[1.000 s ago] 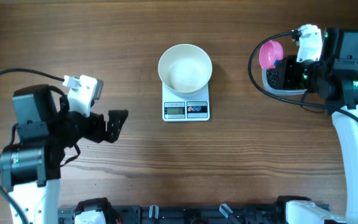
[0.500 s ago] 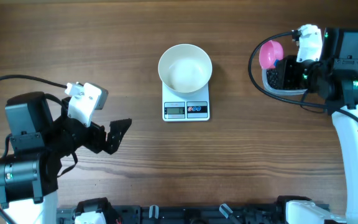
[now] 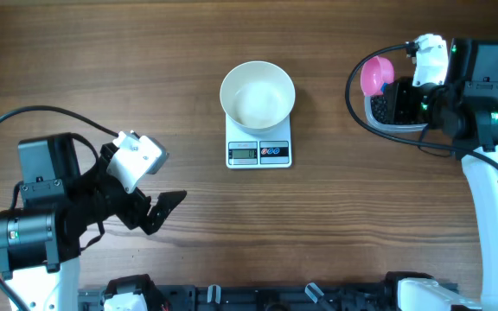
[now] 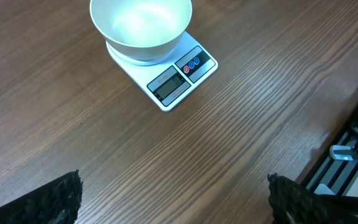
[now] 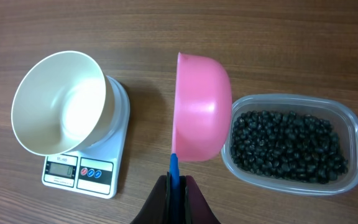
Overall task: Scoop item into bowl and weigh 150g on scale
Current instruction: 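Lower the pink scoop into the black beans with the right gripper, then dip the pink scoop into the bean tub with the right gripper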
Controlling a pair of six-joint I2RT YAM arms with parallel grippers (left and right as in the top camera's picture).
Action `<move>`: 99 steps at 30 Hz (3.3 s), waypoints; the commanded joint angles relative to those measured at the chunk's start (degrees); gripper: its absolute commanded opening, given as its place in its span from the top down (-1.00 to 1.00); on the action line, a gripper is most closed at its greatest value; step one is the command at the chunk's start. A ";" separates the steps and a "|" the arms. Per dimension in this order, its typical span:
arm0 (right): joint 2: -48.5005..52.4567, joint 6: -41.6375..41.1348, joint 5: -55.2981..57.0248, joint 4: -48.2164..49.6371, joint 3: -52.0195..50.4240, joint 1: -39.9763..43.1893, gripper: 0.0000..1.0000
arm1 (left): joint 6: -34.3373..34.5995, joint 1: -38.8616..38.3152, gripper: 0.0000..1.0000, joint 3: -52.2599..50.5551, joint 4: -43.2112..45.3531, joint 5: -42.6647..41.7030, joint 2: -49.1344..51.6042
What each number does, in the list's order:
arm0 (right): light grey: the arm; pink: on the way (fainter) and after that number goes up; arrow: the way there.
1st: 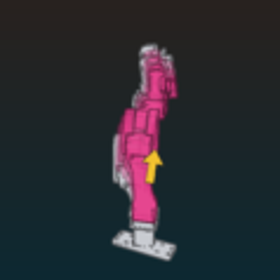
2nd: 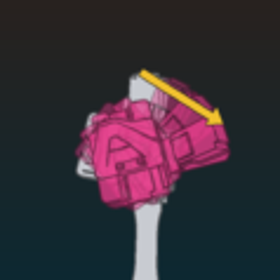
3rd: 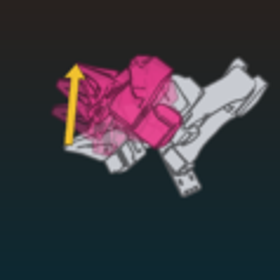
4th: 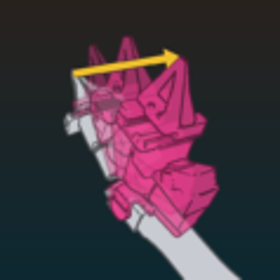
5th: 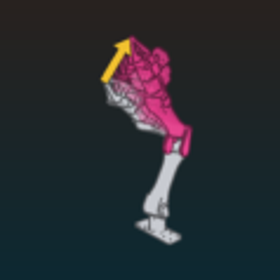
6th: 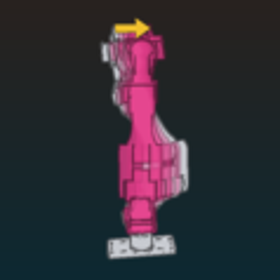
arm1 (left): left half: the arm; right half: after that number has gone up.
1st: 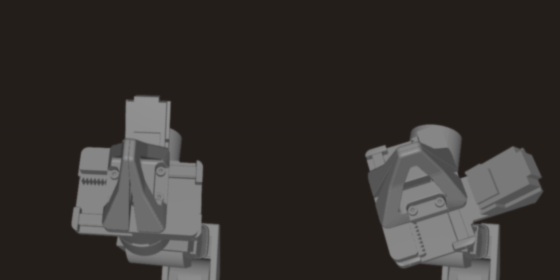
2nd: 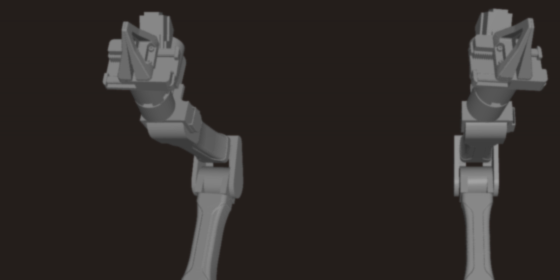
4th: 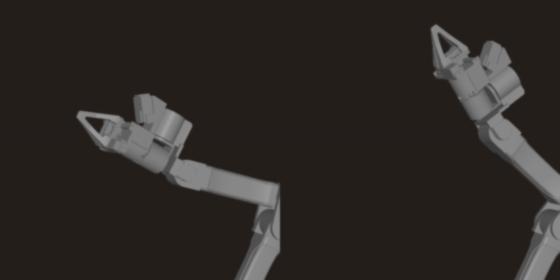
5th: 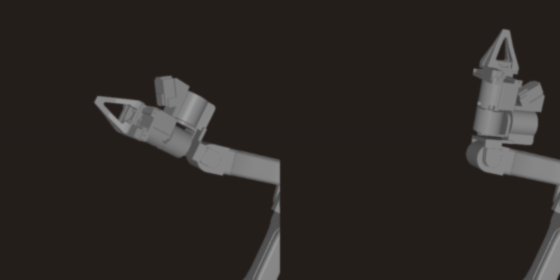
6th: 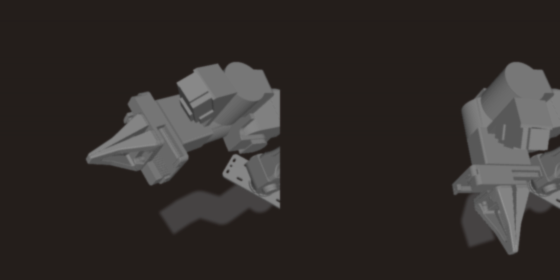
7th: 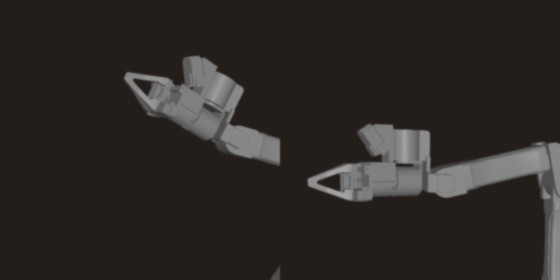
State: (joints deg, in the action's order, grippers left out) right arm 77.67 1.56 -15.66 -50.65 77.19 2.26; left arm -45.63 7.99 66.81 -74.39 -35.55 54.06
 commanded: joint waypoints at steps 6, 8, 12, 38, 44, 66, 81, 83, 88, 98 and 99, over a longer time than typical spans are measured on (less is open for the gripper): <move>-0.74 -0.02 -1.18 -0.02 0.81 0.07 0.91 | -1.57 -0.04 -1.00 0.92 0.17 -0.85 0.00; -0.74 0.00 -1.18 0.00 0.81 0.07 0.92 | -1.57 -0.04 -1.00 0.92 0.17 -0.85 0.00; -0.74 1.36 0.61 0.22 0.87 0.07 0.91 | -1.57 -0.04 -1.00 0.92 0.20 -0.85 0.00; 1.86 1.29 13.73 -15.98 17.86 0.07 0.91 | -1.57 -0.04 -1.00 0.92 0.17 -0.85 0.00; 3.43 1.27 13.18 -4.81 17.81 0.07 0.91 | -1.57 -0.04 -1.00 0.92 0.17 -0.85 0.00; 3.89 2.97 10.03 6.45 17.79 0.07 0.91 | -1.57 -0.04 -1.00 0.92 0.17 -0.85 0.00; 3.89 2.99 10.03 6.38 17.79 0.07 0.91 | -6.91 -0.04 -1.00 0.55 3.82 -1.03 8.09; 3.89 3.04 10.05 6.40 17.79 0.07 0.91 | -6.88 -0.04 -1.00 0.55 6.03 -2.56 10.64; 3.89 4.46 10.05 6.25 17.79 0.07 0.91 | -6.91 -0.04 -1.00 0.55 6.84 -5.99 14.14; 3.89 4.52 10.05 6.23 17.79 0.07 0.91 | -14.01 -0.04 -1.00 0.55 4.11 -8.76 13.00; 3.87 4.57 10.05 6.23 17.79 0.07 0.91 | -13.99 -0.04 -1.00 0.55 4.09 -8.61 13.03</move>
State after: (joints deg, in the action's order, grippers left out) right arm 81.38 5.30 -4.75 -44.51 93.93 2.26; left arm -57.82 7.99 66.83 -70.24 -43.00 67.81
